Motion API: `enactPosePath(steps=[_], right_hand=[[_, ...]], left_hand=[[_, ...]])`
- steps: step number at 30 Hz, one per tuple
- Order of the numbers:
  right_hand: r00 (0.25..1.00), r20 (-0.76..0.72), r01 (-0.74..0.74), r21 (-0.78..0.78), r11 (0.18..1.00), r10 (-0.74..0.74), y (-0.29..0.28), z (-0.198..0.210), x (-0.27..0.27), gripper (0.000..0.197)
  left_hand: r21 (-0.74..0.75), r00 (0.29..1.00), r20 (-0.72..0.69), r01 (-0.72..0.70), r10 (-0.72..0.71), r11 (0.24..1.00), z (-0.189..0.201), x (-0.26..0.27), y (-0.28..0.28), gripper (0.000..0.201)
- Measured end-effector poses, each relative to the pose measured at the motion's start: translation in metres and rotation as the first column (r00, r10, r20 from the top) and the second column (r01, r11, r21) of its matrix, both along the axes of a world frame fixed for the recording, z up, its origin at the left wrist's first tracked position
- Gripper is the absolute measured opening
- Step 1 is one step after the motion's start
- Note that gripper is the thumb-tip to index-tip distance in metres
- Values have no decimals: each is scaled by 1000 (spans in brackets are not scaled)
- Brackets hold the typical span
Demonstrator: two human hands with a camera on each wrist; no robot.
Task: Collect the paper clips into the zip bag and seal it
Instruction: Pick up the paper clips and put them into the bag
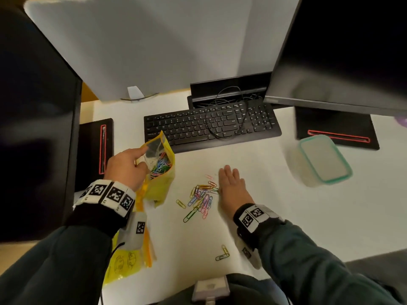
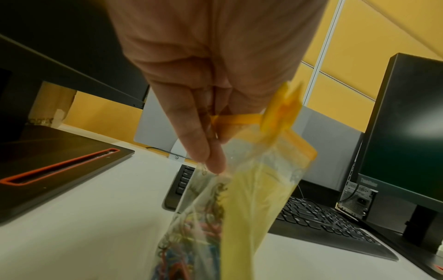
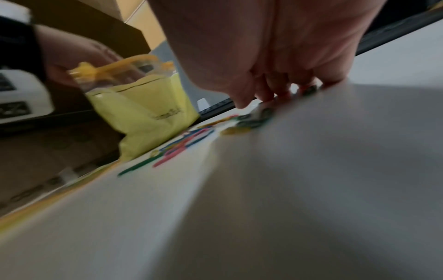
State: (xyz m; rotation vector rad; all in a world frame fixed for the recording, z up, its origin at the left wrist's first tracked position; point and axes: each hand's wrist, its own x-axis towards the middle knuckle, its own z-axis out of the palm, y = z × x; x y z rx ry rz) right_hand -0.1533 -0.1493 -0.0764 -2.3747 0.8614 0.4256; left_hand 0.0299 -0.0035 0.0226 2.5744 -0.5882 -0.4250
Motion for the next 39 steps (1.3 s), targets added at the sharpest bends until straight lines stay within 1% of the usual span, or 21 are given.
enactPosePath(steps=[3, 5, 7, 8, 9, 11, 13, 14, 15, 16, 19, 20, 21, 23, 25, 27, 28, 30, 32, 35, 39], right_hand=[[992, 31, -126, 48, 991, 124, 15, 2, 4, 71], [987, 65, -153, 105, 983, 147, 21, 7, -1, 67], [980, 77, -194, 131, 972, 185, 29, 9, -8, 72], [959, 65, -282, 95, 955, 276, 36, 9, -10, 78], [908, 52, -416, 26, 909, 415, 45, 8, -11, 80], [737, 45, -669, -92, 738, 674, 62, 4, -14, 72], [574, 23, -810, -133, 571, 819, 70, -2, -19, 64], [529, -2, -842, -125, 525, 849, 71, -5, -20, 63], [519, -26, -850, -118, 513, 854, 69, -7, -20, 63], [535, -58, -842, -119, 526, 843, 64, -10, -18, 63], [623, -166, -782, -161, 602, 765, 40, -4, -1, 65], [633, -178, -774, -176, 609, 753, 31, 0, 2, 65], [626, -164, -778, -208, 593, 763, 21, 5, 1, 66], [559, -153, -820, -245, 517, 815, 5, 14, -16, 65], [457, -164, -875, -258, 409, 874, -9, 11, -49, 60], [340, -135, -916, -272, 295, 931, -21, 1, -85, 59], [295, -119, -925, -284, 252, 948, -25, -1, -100, 58], [252, -127, -938, -277, 210, 959, -29, -6, -116, 58], [271, -163, -939, -262, 223, 949, -29, -11, -117, 58], [363, -204, -907, -301, 295, 909, -25, -10, -94, 56], [524, -247, -843, -284, 457, 815, -22, -3, -50, 58]], left_hand=[[-1, 1000, 4, -8, 8, 1000, 0, 0, 2, 42], [-1, 1000, 8, -5, 5, 1000, -1, 2, 4, 42], [-4, 1000, 2, -4, 4, 1000, -2, 2, 5, 42], [-7, 1000, -4, -3, 3, 1000, -2, 2, 5, 42], [-14, 1000, -8, -1, 1, 1000, -3, 2, 5, 42], [-21, 1000, -8, 9, -9, 1000, -3, 1, 3, 42], [-19, 1000, 1, 26, -26, 999, -3, 0, 2, 41], [-17, 1000, 6, 30, -30, 999, -3, 0, 2, 41], [-18, 1000, 8, 30, -30, 999, -2, 0, 2, 41], [-20, 1000, 10, 27, -27, 999, -2, 0, 2, 40], [-24, 1000, 9, 22, -21, 999, -3, -1, 2, 40], [-25, 1000, 7, 22, -21, 999, -3, -1, 2, 40], [-27, 1000, 6, 22, -22, 999, -3, -1, 2, 40], [-27, 1000, 7, 23, -23, 999, -2, -1, 2, 39], [-25, 1000, 7, 26, -26, 999, -3, 0, 1, 39], [-31, 1000, 7, 27, -27, 999, -3, -1, 0, 38], [-35, 1000, 7, 28, -28, 999, -3, -1, 0, 38], [-40, 1000, 8, 30, -30, 999, -3, -2, -1, 38], [-40, 1000, 2, 28, -28, 999, -3, -2, -1, 39], [-41, 1000, -6, 21, -22, 999, -3, -2, 0, 39], [-35, 1000, -3, 25, -25, 999, -2, -2, 2, 39]])
